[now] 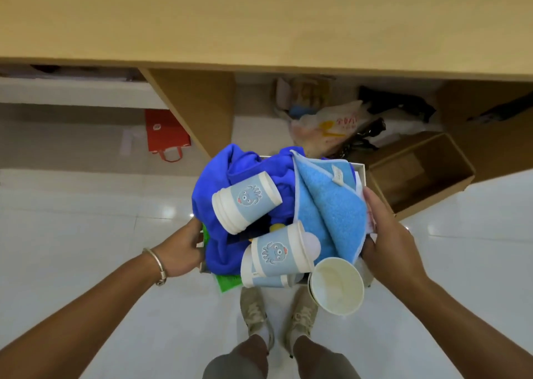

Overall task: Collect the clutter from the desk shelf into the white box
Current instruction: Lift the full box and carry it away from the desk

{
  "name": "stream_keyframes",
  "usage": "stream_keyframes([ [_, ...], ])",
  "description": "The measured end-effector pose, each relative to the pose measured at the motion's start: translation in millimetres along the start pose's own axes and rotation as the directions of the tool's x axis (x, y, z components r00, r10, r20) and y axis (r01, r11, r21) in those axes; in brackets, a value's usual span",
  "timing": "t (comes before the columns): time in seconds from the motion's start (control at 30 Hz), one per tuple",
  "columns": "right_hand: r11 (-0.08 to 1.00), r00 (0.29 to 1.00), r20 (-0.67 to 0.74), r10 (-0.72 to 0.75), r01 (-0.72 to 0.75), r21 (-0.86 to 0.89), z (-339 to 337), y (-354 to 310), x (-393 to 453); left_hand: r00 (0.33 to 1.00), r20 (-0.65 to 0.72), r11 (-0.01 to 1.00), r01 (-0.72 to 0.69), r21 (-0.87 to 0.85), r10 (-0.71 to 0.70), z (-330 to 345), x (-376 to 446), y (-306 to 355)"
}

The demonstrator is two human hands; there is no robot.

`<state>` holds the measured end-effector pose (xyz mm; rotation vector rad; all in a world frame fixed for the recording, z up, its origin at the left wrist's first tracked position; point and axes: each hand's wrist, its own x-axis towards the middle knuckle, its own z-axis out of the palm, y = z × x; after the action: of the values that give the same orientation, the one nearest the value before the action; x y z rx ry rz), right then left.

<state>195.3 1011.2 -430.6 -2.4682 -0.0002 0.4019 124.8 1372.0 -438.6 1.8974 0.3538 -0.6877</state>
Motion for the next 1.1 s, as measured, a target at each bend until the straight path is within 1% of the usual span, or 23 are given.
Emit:
stream_keyframes([
  [0.23,0.999,1.000,0.004,0.023,-0.023,-0.022,105,89,49,0.999,0.053,1.000,0.003,0.023,-0.005,43,106,-97],
  [0.37,1.000,0.999,0.030,0.028,-0.028,0.002,165,135,93,0.998,0.055,1.000,0.024,0.019,-0.025,66,176,-158],
  [0.6,0.999,0.999,0.039,0.002,-0.001,-0.037,255,204,162,0.999,0.043,1.000,0.020,-0.002,-0.020,90,279,-242],
  [0.77,0.998,0.998,0.038,-0.040,0.041,-0.037,306,236,205,0.999,0.050,1.000,0.013,0.010,-0.013,94,336,-282],
  [0.87,0.998,0.998,0.049,-0.032,0.035,-0.049,333,251,233,0.998,0.062,1.000,-0.006,0.024,0.004,93,366,-300],
  [1.1,0.996,0.996,0.028,-0.081,0.082,-0.043,380,263,300,0.999,0.021,0.997,-0.043,0.062,0.041,78,428,-318],
])
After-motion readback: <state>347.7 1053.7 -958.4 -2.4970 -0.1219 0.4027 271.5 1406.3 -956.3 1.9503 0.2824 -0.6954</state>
